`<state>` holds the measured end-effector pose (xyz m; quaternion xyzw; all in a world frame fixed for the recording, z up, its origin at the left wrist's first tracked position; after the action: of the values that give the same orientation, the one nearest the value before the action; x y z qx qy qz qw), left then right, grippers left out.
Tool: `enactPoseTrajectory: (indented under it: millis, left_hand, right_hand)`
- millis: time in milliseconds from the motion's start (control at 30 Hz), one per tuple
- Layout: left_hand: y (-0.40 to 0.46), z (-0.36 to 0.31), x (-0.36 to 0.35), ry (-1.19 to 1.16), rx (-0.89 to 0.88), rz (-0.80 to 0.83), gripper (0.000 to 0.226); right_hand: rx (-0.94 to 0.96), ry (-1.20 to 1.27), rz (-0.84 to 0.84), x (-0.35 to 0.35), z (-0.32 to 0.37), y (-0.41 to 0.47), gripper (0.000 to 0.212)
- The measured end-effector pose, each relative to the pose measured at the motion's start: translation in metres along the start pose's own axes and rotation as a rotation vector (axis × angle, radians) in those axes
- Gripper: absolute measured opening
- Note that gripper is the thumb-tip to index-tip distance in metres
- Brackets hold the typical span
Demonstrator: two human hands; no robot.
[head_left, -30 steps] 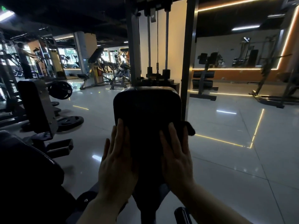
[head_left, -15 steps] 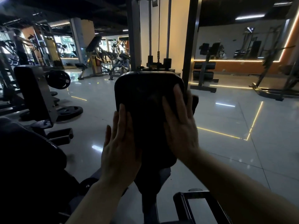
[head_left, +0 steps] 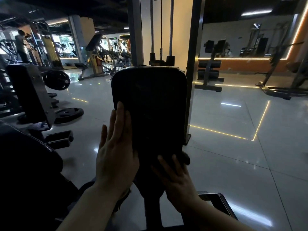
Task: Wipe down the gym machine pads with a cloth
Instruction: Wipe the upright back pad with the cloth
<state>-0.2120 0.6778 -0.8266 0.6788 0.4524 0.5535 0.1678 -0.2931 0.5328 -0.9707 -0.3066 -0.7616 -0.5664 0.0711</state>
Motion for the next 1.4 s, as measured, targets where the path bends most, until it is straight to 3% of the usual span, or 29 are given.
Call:
enactPoseTrajectory:
  millis: [133, 233, 300, 400, 500, 633, 800, 867, 1000, 1133, 1300, 1400]
  left_hand:
    - [0.000, 0.000, 0.000, 0.002, 0.016, 0.000, 0.070]
    - [0.000, 0.000, 0.000, 0.004, 0.018, -0.001, 0.071]
    - [0.000, 0.000, 0.001, 0.007, 0.013, 0.014, 0.073]
    - [0.000, 0.001, 0.002, 0.013, 0.004, 0.030, 0.074]
    - [0.001, 0.001, 0.001, 0.008, 0.012, 0.026, 0.074]
    - [0.001, 0.000, -0.001, 0.018, 0.022, 0.022, 0.073]
    - [0.002, -0.001, -0.003, 0.040, 0.039, 0.007, 0.073]
    - [0.003, -0.001, -0.004, 0.026, 0.046, 0.007, 0.075]
    - [0.002, -0.004, -0.001, -0.003, 0.058, 0.013, 0.077]
    - [0.001, -0.005, 0.001, -0.025, 0.042, 0.035, 0.078]
    - [0.002, -0.007, 0.001, -0.029, 0.069, 0.045, 0.085]
    - [0.005, -0.012, 0.003, -0.064, 0.075, 0.009, 0.081]
  right_hand:
    - [-0.001, 0.112, 0.015, 0.010, -0.014, 0.007, 0.079]
    - [-0.129, 0.279, -0.171, 0.040, -0.038, 0.063, 0.042]
    - [-0.243, 0.377, -0.303, 0.061, -0.064, 0.121, 0.034]
    - [-0.371, 0.503, -0.407, 0.083, -0.094, 0.190, 0.046]
    - [-0.436, 0.610, -0.436, 0.083, -0.095, 0.195, 0.047]
    - [-0.489, 0.605, -0.388, 0.061, -0.071, 0.145, 0.055]
    - [-0.632, 0.592, -0.106, 0.033, -0.025, 0.055, 0.056]
    - [-0.675, 0.599, -0.082, 0.035, -0.022, 0.050, 0.052]
    - [-0.613, 0.721, -0.228, 0.052, -0.048, 0.101, 0.053]
    - [-0.540, 0.551, -0.280, 0.089, -0.079, 0.181, 0.048]
    - [-0.353, 0.170, 0.018, 0.122, -0.079, 0.239, 0.035]
    - [-0.230, 0.101, 0.120, 0.121, -0.057, 0.262, 0.033]
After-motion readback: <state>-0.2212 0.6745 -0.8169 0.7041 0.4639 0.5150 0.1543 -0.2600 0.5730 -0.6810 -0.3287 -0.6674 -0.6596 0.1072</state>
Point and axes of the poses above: each hand's wrist, its own y-axis towards the middle knuckle, its own x-axis out of the back of the hand, z = x × y, the point moved 3 cm from there along y, towards the middle knuckle, and after that the axes turned 10 degrees about -y, right-handed, at the moved point
